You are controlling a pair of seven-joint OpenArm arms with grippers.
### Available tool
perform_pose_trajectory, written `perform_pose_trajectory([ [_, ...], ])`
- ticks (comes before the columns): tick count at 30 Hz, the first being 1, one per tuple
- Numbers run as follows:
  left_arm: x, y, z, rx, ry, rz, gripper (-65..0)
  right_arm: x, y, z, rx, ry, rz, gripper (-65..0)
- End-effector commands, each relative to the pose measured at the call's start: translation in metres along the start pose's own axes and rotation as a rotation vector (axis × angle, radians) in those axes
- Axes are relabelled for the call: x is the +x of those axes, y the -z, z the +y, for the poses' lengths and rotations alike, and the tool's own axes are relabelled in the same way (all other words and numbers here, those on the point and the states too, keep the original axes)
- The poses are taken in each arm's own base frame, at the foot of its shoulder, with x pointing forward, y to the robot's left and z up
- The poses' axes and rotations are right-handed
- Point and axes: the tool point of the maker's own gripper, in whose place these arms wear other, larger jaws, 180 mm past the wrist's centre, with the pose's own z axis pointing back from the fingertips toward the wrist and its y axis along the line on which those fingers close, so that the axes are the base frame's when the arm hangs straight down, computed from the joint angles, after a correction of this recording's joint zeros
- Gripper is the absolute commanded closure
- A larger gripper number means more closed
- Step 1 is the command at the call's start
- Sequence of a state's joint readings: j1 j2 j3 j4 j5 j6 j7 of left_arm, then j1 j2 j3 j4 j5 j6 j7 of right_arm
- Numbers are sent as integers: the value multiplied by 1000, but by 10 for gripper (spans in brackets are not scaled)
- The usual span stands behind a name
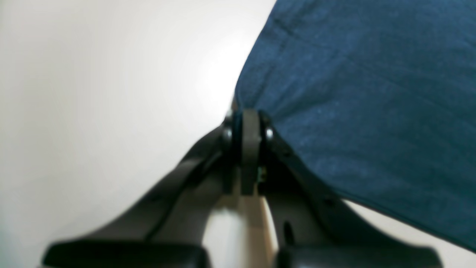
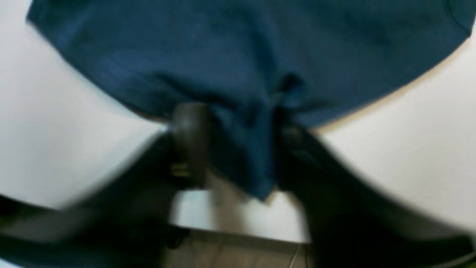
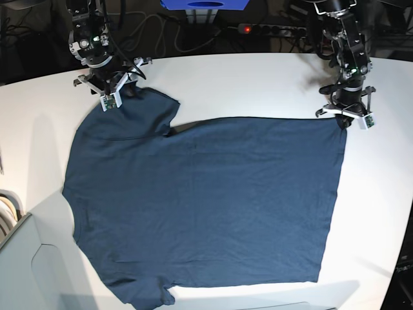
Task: Fold the T-shirt properly
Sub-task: 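Grasp the shirt corners with both grippers and pull them apart to flatten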
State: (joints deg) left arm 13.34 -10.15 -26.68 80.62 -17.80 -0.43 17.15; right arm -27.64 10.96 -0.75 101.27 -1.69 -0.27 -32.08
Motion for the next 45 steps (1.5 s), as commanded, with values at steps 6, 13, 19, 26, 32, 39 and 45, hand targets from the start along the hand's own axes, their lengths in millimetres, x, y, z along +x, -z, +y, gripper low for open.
perform_pose_trajectory([
  [6, -6, -7, 4, 8, 19, 26, 0, -20, -7, -5, -11, -35, 96, -5],
  [13, -2, -31, -2, -10, 47, -2, 0, 0, -37, -10, -28, -82, 24, -1],
  [19, -14, -51, -1, -11, 63, 18, 0, -4, -61, -26, -80, -78, 21, -1],
  [26, -12, -84, -10, -27, 88, 2, 0, -17, -81, -28, -82, -114, 53, -1],
  [32, -3, -108, -14, -42, 122, -17, 0, -38, -90, -19, -37, -140, 107, -1],
  [39, -21, -123, -4, -8, 101, 27, 0, -44, -92, -15, -19, -150, 122, -1],
  [45, -32, -133, 12, 65, 51, 46, 0, -43, -94, -25, -48, -147, 123, -1],
])
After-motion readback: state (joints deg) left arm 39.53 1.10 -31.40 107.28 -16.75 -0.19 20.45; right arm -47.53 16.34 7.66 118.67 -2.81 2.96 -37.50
